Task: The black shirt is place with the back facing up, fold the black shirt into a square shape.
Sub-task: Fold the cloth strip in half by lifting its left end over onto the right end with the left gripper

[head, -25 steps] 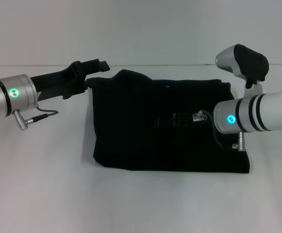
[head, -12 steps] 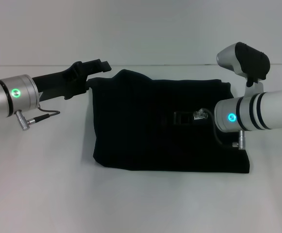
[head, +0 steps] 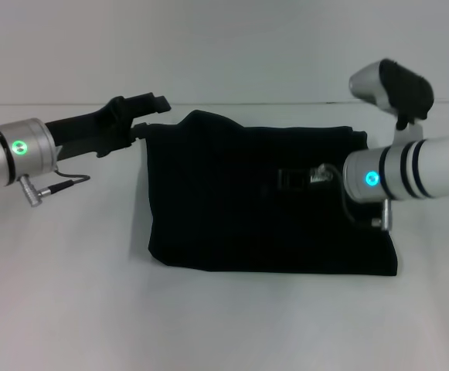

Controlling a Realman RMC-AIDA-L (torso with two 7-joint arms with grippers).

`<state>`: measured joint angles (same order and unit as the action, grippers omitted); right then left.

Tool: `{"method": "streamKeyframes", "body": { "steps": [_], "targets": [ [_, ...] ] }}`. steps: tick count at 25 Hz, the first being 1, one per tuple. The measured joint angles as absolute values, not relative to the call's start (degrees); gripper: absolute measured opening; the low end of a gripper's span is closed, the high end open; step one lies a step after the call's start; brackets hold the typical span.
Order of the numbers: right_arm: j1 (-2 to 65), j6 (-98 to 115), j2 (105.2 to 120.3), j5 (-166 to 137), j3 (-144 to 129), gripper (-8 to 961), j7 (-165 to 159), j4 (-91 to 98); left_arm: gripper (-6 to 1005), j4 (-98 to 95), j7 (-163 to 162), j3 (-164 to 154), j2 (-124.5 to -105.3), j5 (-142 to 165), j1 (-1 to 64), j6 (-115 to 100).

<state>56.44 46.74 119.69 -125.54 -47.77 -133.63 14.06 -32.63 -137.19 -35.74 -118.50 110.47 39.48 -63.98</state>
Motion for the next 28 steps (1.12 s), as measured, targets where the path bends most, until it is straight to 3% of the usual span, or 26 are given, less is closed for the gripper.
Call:
{"method": "streamKeyframes", "body": {
  "steps": [10,16,28],
  "targets": [
    [53.8,60.6,116.85,-125.9,-50.7,29,-145.9,28.7,693,-33.1,-137.2,-33.3,-118.03,110.5,39.1,-64.4],
    [53.5,67.1,116.02,-127.5,-51.1,30,-150.7,35.4,693,-33.1,-137.2,-33.3,-117.85,110.5,39.4,-64.0],
    [44.8,78.1,118.90,-139.9,-51.8,29,-160.4,54.8,694,-33.0,-137.1,-33.2,-117.68,110.5,39.5,-63.1]
  ]
}}
